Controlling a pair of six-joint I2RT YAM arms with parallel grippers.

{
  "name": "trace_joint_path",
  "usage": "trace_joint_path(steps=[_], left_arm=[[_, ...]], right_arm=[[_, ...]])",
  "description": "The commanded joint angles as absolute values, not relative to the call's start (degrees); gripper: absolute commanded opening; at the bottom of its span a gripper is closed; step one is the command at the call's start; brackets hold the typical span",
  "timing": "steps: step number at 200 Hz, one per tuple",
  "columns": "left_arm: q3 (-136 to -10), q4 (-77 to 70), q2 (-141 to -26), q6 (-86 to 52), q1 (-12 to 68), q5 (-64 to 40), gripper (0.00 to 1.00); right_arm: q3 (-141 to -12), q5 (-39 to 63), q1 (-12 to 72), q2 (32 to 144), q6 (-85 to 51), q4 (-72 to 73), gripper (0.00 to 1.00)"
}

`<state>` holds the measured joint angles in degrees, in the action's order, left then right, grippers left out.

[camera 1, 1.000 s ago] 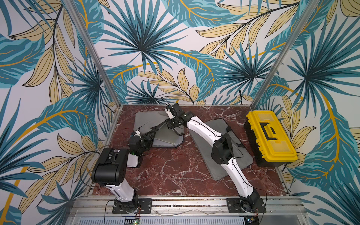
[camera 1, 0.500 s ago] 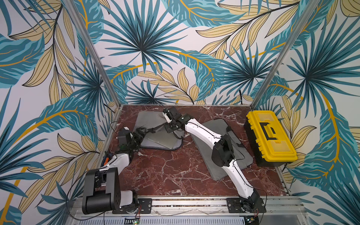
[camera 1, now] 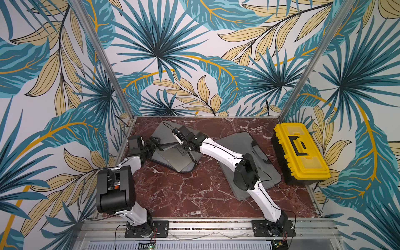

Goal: Open the zippered laptop bag and take out the laptop
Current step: Adjust the zippered laptop bag at the center of the board.

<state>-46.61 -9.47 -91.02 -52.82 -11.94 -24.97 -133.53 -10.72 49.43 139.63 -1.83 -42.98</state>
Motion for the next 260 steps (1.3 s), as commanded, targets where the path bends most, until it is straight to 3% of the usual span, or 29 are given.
trace_joint_path(steps=[1, 57, 98, 142, 211, 260], left_arm=[[-49.80, -10.77, -89.77, -51.68, -12.08, -28.17, 0.82], [-42.49, -8.73, -79.44, -57.20, -14.35, -31.75, 0.91], [-44.99, 10.39, -70.17, -50.32, -15.97, -26.76, 0.96], [-42.19, 18.29, -61.99, -50.71, -16.44, -25.22, 0.96], [-26.48, 16.11, -48.01, -63.81, -14.49, -24.33, 0.69], [-14.27, -2.56, -45.80, -73.46, -7.14, -18.43, 0.59]], right_arm=[[-134.90, -9.67, 50.05, 136.49, -1.15, -41.70, 0.00], [-143.07, -10.28, 50.01, 140.23, -5.24, -44.87, 0.00], [-143.04, -8.37, 50.01, 140.36, -6.45, -44.01, 0.00], [-143.98, -6.77, 50.05, 140.44, -7.51, -43.77, 0.00], [-147.07, -5.01, 49.92, 141.06, -9.74, -44.91, 0.00], [-149.15, -3.71, 49.82, 141.81, -10.54, -45.88, 0.00]])
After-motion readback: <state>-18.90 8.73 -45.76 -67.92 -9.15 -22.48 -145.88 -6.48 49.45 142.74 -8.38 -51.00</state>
